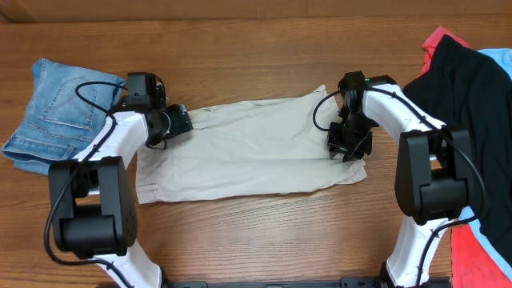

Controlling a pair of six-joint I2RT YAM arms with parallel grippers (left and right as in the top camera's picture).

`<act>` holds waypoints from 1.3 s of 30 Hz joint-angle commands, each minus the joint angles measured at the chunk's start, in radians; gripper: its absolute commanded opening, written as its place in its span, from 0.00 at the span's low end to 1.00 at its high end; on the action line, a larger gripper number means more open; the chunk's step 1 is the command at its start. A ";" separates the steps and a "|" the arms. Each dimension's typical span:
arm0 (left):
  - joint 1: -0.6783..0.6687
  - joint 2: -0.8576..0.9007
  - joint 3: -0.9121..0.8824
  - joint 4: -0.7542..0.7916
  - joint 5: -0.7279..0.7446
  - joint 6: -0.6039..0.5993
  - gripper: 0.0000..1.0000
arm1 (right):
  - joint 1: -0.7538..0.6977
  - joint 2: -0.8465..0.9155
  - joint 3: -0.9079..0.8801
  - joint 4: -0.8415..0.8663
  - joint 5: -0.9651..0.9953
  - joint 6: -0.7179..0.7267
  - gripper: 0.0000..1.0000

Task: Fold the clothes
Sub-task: 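Release the right corner and move the left gripper to the left edge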

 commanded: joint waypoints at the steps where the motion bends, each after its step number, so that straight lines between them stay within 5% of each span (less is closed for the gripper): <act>1: 0.048 -0.116 0.021 -0.047 -0.098 0.041 0.76 | -0.035 0.009 -0.031 0.012 0.137 0.010 0.36; 12: 0.116 -0.263 0.011 -0.353 -0.234 0.040 0.82 | -0.035 0.009 -0.031 0.013 0.136 0.010 0.37; 28: 0.122 0.005 -0.033 -0.329 -0.082 0.041 0.86 | -0.035 0.009 -0.031 0.014 0.137 0.010 0.38; 36: 0.111 0.140 -0.033 -0.305 0.082 0.049 0.70 | -0.035 0.009 -0.031 0.014 0.137 0.010 0.38; 39: 0.111 0.171 -0.033 -0.305 0.084 0.054 0.56 | -0.035 0.009 -0.031 0.013 0.137 0.010 0.38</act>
